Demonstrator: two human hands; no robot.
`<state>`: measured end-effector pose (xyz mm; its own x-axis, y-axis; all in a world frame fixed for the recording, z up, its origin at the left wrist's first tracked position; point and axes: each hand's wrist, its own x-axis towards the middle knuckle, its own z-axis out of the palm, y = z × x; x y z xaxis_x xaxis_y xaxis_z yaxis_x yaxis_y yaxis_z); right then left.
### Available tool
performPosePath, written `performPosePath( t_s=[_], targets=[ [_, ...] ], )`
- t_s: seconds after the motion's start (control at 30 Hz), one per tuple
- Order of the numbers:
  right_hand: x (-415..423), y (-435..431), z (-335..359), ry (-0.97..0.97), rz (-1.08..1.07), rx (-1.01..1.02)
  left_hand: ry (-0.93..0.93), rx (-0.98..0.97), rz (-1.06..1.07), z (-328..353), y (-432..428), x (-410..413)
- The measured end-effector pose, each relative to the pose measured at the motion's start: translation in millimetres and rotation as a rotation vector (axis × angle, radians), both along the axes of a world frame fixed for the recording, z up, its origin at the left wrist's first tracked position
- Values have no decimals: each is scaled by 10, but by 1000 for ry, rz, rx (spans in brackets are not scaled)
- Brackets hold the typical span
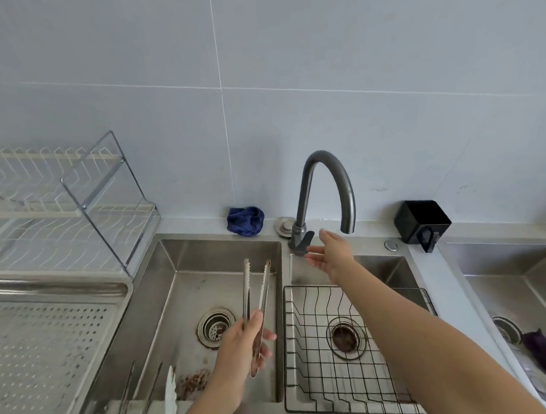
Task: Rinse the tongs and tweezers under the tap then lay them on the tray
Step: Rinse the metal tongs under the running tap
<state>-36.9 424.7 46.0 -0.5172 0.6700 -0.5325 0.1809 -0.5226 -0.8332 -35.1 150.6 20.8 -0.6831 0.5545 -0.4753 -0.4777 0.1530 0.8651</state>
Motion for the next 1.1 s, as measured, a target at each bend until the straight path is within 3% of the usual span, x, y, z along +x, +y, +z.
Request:
performPosePath(
  t_s=[0.3, 0.8, 1.1],
  targets=[
    [-221, 184, -121, -9, 139, 23, -6, -43, 116, -9, 192, 40],
    [-154, 130, -230, 61, 48, -19, 68, -105, 154, 0, 354, 124],
    [-77, 121, -287, 137, 130, 36, 120, -133, 148, -27, 305, 194]
  ],
)
